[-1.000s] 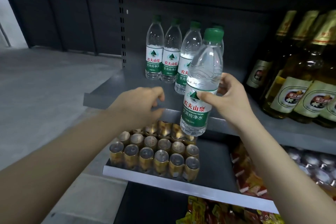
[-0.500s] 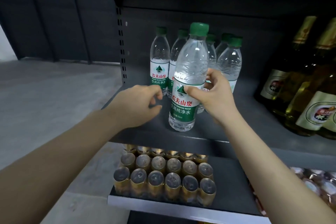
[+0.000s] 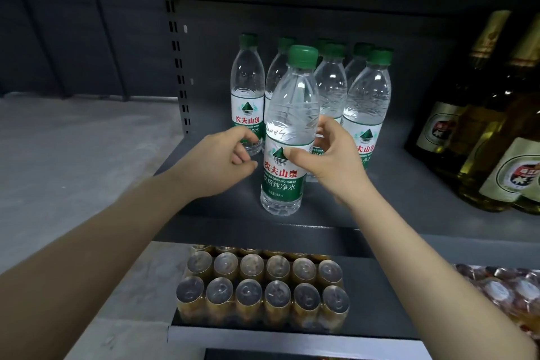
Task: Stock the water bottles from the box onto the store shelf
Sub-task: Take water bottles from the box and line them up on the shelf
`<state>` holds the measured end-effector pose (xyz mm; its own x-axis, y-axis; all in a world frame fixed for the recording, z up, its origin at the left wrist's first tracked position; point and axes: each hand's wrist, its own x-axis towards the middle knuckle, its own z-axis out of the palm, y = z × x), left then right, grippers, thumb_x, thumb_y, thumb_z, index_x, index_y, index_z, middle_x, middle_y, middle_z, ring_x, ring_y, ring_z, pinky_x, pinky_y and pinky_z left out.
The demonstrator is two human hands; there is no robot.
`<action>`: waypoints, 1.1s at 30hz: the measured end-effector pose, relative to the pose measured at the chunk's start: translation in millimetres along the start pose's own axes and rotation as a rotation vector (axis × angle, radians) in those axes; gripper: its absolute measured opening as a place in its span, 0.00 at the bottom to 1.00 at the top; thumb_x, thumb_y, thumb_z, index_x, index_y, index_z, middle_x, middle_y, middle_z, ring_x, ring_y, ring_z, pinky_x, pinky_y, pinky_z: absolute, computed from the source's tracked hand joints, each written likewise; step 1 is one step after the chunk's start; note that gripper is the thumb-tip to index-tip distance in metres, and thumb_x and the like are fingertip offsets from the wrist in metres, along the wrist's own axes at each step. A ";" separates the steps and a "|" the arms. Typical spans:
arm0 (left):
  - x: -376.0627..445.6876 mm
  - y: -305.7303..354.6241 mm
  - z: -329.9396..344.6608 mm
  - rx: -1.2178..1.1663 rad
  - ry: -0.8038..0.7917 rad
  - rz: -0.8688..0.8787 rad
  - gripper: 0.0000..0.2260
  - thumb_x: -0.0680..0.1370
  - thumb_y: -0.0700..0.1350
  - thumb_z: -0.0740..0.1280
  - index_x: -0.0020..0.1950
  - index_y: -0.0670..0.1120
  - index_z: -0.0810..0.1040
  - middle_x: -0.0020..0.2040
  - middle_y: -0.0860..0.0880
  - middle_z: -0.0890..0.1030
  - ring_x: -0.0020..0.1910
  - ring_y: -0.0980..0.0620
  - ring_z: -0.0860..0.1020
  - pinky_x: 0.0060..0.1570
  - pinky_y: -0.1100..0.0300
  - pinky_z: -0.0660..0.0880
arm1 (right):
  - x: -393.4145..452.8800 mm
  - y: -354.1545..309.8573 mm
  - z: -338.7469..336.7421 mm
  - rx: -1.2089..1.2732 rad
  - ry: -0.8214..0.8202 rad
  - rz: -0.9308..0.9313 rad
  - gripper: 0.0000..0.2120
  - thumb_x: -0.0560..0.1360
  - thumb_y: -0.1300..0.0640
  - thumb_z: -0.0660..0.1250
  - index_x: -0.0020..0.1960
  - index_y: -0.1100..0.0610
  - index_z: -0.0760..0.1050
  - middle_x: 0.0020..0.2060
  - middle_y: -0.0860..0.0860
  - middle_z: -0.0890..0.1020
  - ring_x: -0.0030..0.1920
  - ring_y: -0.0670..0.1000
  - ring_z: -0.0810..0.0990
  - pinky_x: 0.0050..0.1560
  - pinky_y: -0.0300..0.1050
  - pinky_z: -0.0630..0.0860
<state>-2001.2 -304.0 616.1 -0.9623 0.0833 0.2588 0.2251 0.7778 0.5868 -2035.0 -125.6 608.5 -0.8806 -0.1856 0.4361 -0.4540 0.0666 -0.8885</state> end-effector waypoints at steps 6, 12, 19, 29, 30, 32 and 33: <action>4.9 -0.2 -1.1 -0.041 -0.019 0.043 0.14 0.75 0.41 0.66 0.59 0.49 0.72 0.44 0.52 0.80 0.46 0.53 0.79 0.55 0.52 0.76 | 0.0 -4.0 -4.6 -0.069 -0.054 0.013 0.20 0.66 0.65 0.73 0.54 0.54 0.72 0.45 0.44 0.79 0.47 0.45 0.77 0.50 0.39 0.76; 8.9 2.3 1.3 -0.122 -0.018 0.078 0.15 0.75 0.37 0.65 0.55 0.53 0.69 0.46 0.50 0.80 0.45 0.53 0.80 0.56 0.55 0.77 | -12.2 -3.3 -16.0 -0.105 -0.029 -0.023 0.23 0.67 0.67 0.72 0.57 0.51 0.70 0.45 0.44 0.75 0.42 0.44 0.74 0.39 0.28 0.73; 11.6 4.3 -1.5 -0.283 -0.086 0.091 0.17 0.75 0.34 0.64 0.53 0.56 0.70 0.50 0.52 0.79 0.43 0.53 0.78 0.56 0.56 0.75 | -30.4 -5.6 -27.0 -0.307 -0.074 -0.093 0.25 0.71 0.66 0.68 0.59 0.41 0.69 0.49 0.39 0.76 0.48 0.43 0.76 0.51 0.33 0.76; 7.6 6.6 -0.5 -0.399 -0.089 0.091 0.19 0.74 0.30 0.64 0.50 0.55 0.71 0.47 0.50 0.79 0.42 0.54 0.77 0.52 0.62 0.75 | -30.6 -17.4 -27.8 -0.524 -0.155 -0.150 0.28 0.69 0.69 0.64 0.68 0.54 0.69 0.50 0.47 0.75 0.52 0.48 0.76 0.59 0.45 0.75; 6.8 6.5 -0.3 -0.390 -0.077 0.093 0.19 0.74 0.30 0.64 0.49 0.56 0.71 0.48 0.50 0.79 0.43 0.53 0.78 0.52 0.62 0.75 | -29.8 -18.1 -28.0 -0.528 -0.160 -0.148 0.29 0.69 0.69 0.64 0.67 0.54 0.69 0.49 0.47 0.75 0.51 0.48 0.76 0.59 0.45 0.74; 4.6 4.8 0.1 -0.368 -0.056 0.100 0.17 0.74 0.31 0.64 0.50 0.53 0.71 0.48 0.49 0.78 0.44 0.53 0.78 0.51 0.61 0.76 | -27.3 -18.8 -28.2 -0.543 -0.172 -0.137 0.29 0.69 0.70 0.64 0.68 0.55 0.69 0.49 0.48 0.75 0.52 0.47 0.75 0.58 0.46 0.75; 3.2 3.8 -0.2 -0.353 -0.049 0.101 0.16 0.74 0.31 0.65 0.51 0.52 0.70 0.48 0.50 0.78 0.44 0.54 0.78 0.51 0.63 0.76 | -25.6 -18.8 -28.3 -0.553 -0.180 -0.123 0.29 0.69 0.70 0.64 0.68 0.55 0.68 0.50 0.48 0.75 0.52 0.47 0.75 0.58 0.46 0.75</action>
<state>-2003.4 -300.9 619.3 -0.9369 0.1852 0.2966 0.3497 0.5022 0.7909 -2007.8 -94.4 618.1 -0.8017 -0.3849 0.4573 -0.5977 0.5256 -0.6054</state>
